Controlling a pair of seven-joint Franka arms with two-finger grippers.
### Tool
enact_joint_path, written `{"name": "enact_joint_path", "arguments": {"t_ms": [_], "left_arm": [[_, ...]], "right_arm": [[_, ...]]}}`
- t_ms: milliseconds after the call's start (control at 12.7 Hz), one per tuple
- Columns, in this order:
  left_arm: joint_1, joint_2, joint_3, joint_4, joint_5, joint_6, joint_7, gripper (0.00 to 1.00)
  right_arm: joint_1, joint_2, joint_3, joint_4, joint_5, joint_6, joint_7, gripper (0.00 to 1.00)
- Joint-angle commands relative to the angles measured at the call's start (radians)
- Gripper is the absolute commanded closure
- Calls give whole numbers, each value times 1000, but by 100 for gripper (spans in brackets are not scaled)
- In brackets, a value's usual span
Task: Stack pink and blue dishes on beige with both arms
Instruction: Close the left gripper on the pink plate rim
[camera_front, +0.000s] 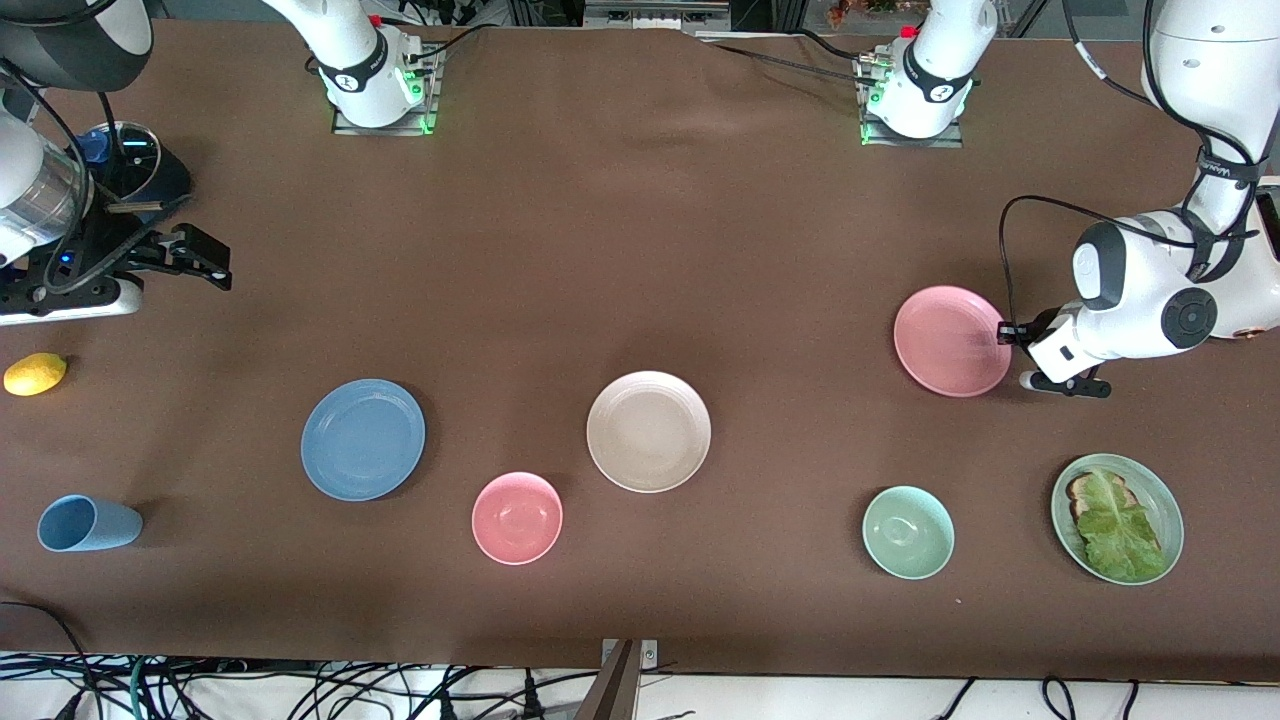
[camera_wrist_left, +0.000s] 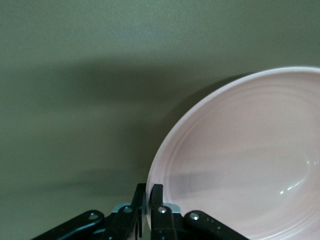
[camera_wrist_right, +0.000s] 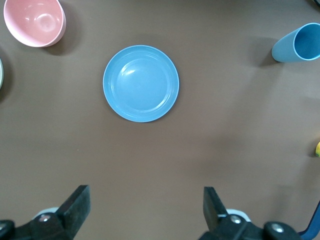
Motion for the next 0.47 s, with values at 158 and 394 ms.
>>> {"name": "enact_joint_path", "arguments": {"t_ms": [158, 394], "left_arm": [[-6, -7, -23, 118, 13, -164, -7, 100], [-9, -7, -77, 241, 1, -333, -75, 100]], "right_arm": [[-6, 17, 0, 26, 3, -11, -12, 0], [-6, 17, 0, 25, 3, -21, -15, 0]]}}
